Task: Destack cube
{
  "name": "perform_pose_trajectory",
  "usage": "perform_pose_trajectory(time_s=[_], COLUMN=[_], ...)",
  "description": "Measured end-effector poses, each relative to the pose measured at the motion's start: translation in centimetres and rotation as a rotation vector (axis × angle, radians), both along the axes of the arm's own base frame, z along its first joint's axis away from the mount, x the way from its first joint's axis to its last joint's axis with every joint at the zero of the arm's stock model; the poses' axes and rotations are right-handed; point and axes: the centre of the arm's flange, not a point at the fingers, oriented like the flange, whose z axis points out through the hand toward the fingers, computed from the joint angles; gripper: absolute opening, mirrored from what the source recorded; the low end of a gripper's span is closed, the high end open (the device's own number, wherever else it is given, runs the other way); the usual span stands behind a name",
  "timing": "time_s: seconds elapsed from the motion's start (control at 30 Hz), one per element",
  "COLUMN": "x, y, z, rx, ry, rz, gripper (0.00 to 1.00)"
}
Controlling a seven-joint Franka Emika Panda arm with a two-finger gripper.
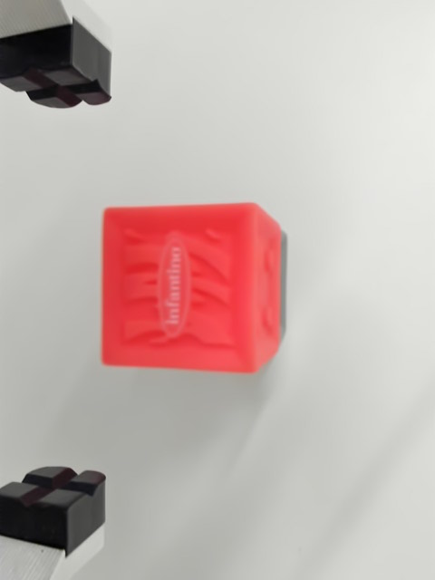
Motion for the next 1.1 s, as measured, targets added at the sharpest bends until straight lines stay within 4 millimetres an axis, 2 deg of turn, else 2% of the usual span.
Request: perform_pose_trajectory(time_s=[0.3, 0.6, 0.97, 1.0, 1.1], x=[-0.1, -0.2, -0.1, -0.1, -0.1], y=[0.1, 0.1, 0.1, 0.1, 0.1], z=[-3.7, -6.5, -8.0, -8.1, -8.1], rx=[0.000, 0.000, -0.001, -0.001, -0.001], ry=[0.000, 0.001, -0.001, -0.001, -0.001], rz=[0.001, 0.002, 0.003, 0.003, 0.003], gripper=[1.00, 1.00, 1.00, 0.00, 0.00])
